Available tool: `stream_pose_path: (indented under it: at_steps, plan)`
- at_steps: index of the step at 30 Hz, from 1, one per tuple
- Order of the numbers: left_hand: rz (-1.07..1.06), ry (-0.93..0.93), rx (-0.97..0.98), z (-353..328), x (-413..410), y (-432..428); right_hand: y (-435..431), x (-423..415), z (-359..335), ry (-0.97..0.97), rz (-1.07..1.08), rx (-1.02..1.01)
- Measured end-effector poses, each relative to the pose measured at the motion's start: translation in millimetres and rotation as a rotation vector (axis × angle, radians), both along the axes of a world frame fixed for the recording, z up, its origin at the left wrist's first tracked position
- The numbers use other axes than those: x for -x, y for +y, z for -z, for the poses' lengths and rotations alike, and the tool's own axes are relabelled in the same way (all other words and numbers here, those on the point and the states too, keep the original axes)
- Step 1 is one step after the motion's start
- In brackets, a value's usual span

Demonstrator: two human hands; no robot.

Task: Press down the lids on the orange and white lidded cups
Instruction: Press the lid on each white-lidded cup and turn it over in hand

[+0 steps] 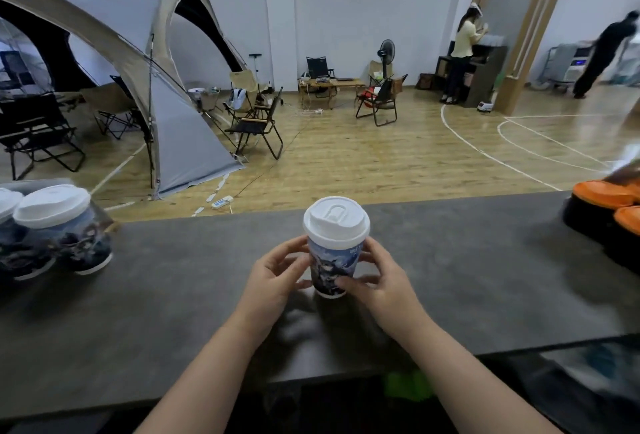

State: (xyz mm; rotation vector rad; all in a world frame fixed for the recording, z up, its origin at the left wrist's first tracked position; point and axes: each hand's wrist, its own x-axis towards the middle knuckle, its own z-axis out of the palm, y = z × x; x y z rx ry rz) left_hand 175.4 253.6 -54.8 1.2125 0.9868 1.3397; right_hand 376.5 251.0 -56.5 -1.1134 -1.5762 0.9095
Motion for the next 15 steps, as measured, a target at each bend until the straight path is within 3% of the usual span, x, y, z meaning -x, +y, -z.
stream_pose_path:
  at_steps: [15]
  plan:
    - [0.106, -0.059, 0.098, -3.0, -347.9, 79.0, 48.5, -313.1, -1.5, 0.071, 0.303, -0.012]
